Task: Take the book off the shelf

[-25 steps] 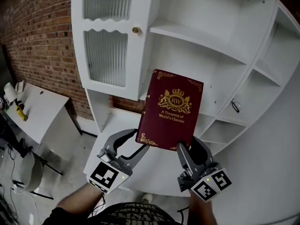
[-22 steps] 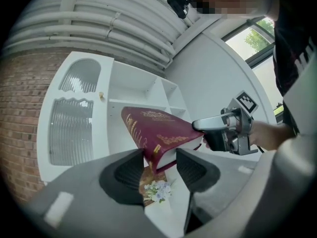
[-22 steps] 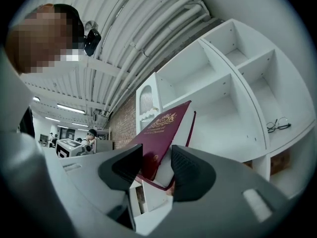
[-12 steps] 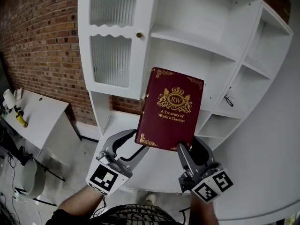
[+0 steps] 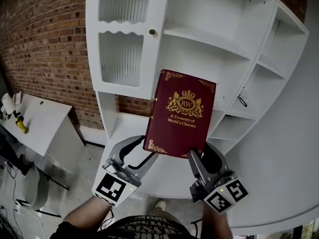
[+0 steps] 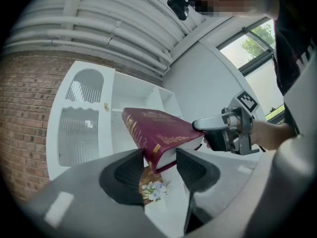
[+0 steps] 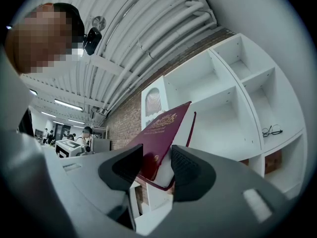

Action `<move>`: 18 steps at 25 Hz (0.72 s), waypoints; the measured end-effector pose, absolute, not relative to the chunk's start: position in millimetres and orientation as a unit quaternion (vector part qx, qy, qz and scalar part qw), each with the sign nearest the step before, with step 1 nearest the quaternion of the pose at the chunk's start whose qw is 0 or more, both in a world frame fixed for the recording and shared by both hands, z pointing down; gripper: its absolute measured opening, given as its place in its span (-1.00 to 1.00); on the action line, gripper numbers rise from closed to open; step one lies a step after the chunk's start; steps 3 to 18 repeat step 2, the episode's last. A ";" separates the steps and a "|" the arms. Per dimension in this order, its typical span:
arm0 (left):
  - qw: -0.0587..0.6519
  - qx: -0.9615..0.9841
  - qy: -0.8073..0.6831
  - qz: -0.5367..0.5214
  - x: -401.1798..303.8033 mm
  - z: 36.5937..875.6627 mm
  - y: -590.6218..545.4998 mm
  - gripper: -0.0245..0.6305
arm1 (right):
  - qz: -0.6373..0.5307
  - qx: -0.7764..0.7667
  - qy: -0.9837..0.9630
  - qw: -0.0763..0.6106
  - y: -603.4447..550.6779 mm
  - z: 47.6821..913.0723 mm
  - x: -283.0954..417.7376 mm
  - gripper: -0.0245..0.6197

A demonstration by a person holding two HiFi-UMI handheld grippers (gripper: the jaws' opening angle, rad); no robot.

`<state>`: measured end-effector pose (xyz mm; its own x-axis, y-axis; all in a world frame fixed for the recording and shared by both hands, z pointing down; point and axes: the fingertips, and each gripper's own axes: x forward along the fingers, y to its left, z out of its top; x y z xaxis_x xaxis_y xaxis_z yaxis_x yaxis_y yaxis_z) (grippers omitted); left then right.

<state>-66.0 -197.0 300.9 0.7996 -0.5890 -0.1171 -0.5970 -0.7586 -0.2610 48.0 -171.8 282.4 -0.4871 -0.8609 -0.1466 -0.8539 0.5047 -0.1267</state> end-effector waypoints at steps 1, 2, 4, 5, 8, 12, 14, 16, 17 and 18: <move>0.141 -0.938 0.316 0.013 -66.1 302.2 -198.1 -0.29 | -0.020 -0.499 0.861 0.095 -172.3 283.3 47.8 -0.33; 0.138 -0.939 0.315 0.011 -66.1 303.6 -199.2 -0.29 | -0.022 -0.501 0.860 0.094 -172.7 284.3 47.6 -0.33; 0.138 -0.939 0.315 0.011 -66.1 303.6 -199.2 -0.29 | -0.022 -0.501 0.860 0.094 -172.7 284.3 47.6 -0.33; 0.138 -0.939 0.315 0.011 -66.1 303.6 -199.2 -0.29 | -0.022 -0.501 0.860 0.094 -172.7 284.3 47.6 -0.33; 0.138 -0.939 0.315 0.011 -66.1 303.6 -199.2 -0.29 | -0.022 -0.501 0.860 0.094 -172.7 284.3 47.6 -0.33; 0.138 -0.939 0.315 0.011 -66.1 303.6 -199.2 -0.29 | -0.022 -0.501 0.860 0.094 -172.7 284.3 47.6 -0.33; 0.138 -0.939 0.315 0.011 -66.1 303.6 -199.2 -0.29 | -0.022 -0.501 0.860 0.094 -172.7 284.3 47.6 -0.33; 0.138 -0.939 0.315 0.011 -66.1 303.6 -199.2 -0.29 | -0.022 -0.501 0.860 0.094 -172.7 284.3 47.6 -0.33; 0.138 -0.939 0.315 0.011 -66.1 303.6 -199.2 -0.29 | -0.022 -0.501 0.860 0.094 -172.7 284.3 47.6 -0.33; 0.138 -0.939 0.315 0.011 -66.1 303.6 -199.2 -0.29 | -0.022 -0.501 0.860 0.094 -172.7 284.3 47.6 -0.33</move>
